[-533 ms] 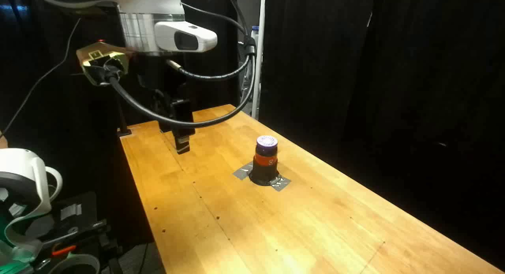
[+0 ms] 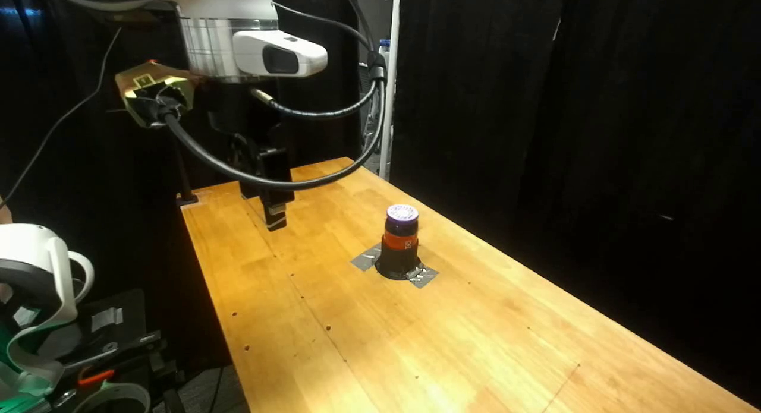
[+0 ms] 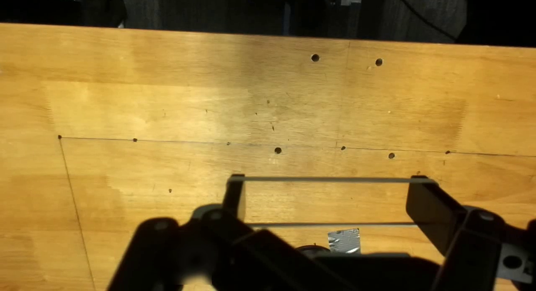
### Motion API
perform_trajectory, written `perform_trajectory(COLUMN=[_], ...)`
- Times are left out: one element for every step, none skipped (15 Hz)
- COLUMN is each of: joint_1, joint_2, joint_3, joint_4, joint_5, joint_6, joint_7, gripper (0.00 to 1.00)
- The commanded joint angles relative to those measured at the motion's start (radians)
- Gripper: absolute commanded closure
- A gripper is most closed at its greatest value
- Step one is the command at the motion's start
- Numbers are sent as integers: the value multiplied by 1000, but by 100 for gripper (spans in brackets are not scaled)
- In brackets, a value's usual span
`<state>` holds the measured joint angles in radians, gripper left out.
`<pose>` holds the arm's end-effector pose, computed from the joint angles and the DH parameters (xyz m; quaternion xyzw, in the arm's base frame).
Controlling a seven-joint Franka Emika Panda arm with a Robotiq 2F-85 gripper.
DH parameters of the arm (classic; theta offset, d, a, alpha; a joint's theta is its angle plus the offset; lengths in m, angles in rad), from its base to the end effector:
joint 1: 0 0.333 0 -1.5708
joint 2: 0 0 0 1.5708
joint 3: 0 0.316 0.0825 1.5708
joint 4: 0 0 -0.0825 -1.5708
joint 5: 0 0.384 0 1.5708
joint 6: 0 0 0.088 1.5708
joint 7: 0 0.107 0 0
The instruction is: Put the elastic around the bottle
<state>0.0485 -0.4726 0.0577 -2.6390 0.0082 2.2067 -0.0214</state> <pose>0.3839 0.0406 0.4011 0.9980 0.0585 0.0202 0.0090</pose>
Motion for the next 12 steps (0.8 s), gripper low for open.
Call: perform_trajectory(joint_1=[15, 23, 24, 20, 23, 23, 25, 28, 34, 40, 49, 57], joint_2=[99, 144, 199, 243, 290, 343, 399, 456, 515, 575, 633, 691], joint_3=[50, 65, 89, 106, 119, 131, 140, 147, 144, 137, 128, 118], joint_4=[115, 165, 220, 261, 313, 364, 418, 472, 526, 580, 638, 692], joint_5=[-27, -25, -37, -51, -61, -81, -106, -139, -160, -181, -191, -204], joint_6=[-8, -20, -4, 23, 24, 33, 38, 44, 50, 55, 53, 63], joint_7=[58, 62, 85, 113, 129, 150, 167, 192, 210, 213, 215, 220], gripper=[0, 0, 0, 0, 0, 0, 0, 0, 0, 0, 0, 0])
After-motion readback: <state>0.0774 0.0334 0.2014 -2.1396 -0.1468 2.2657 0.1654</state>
